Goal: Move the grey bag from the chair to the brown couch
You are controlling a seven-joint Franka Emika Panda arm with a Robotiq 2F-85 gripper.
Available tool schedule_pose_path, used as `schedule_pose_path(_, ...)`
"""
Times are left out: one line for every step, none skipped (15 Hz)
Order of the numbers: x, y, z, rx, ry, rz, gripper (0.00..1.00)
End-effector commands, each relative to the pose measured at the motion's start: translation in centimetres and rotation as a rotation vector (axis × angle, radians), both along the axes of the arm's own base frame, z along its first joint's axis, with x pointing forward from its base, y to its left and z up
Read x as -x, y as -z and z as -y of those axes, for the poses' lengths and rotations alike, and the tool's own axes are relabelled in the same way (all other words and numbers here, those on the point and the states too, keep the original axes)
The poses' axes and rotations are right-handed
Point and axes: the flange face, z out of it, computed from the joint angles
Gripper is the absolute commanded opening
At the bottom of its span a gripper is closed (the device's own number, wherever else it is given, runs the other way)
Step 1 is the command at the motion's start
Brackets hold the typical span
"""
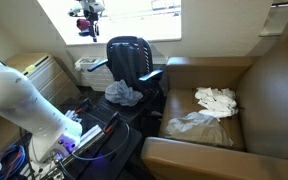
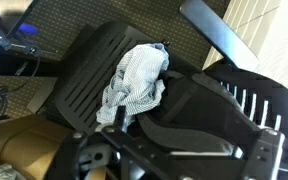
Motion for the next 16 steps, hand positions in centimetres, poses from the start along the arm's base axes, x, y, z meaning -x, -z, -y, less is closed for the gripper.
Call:
schedule_pose_path(-2.0, 2.3, 0.5, 0.065, 0.162, 0.069, 1.00)
schedule_pose_path(-2.9, 3.6, 0.4, 0.082, 0.219, 0.092, 1.00)
schedule_pose_path(-3.6, 4.3, 0.4, 0.095, 0.271, 0.125, 1.00)
schedule_pose_path(-4.3, 5.3, 0.2, 0.104, 0.323, 0.159, 1.00)
schedule_pose_path(-5.0, 6.2, 0.0, 0.110, 0.374, 0.195, 1.00)
schedule_pose_path(-5.6, 6.9, -0.2, 0.122, 0.413, 0.240, 1.00)
schedule_pose_path(-6.1, 7.6, -0.4, 0.144, 0.451, 0.270, 1.00)
schedule_pose_path(-4.7, 6.7, 0.2, 0.124, 0.392, 0.222, 1.00)
schedule_pose_path(-4.9, 7.6, 0.0, 0.132, 0.406, 0.226, 1.00)
schedule_pose_path(-4.9, 7.8, 0.0, 0.133, 0.401, 0.220, 1.00)
schedule_pose_path(-4.9, 7.7, -0.1, 0.132, 0.401, 0.222, 1.00)
schedule_pose_path(-4.9, 7.4, -0.1, 0.128, 0.382, 0.240, 1.00)
schedule_pose_path(-5.6, 8.1, 0.3, 0.138, 0.410, 0.261, 1.00)
schedule_pose_path(-6.5, 9.4, 0.9, 0.143, 0.441, 0.274, 1.00)
schedule_pose_path(-7.0, 10.2, 1.2, 0.136, 0.465, 0.272, 1.00)
schedule_pose_path(-7.7, 10.7, 1.3, 0.117, 0.488, 0.284, 1.00)
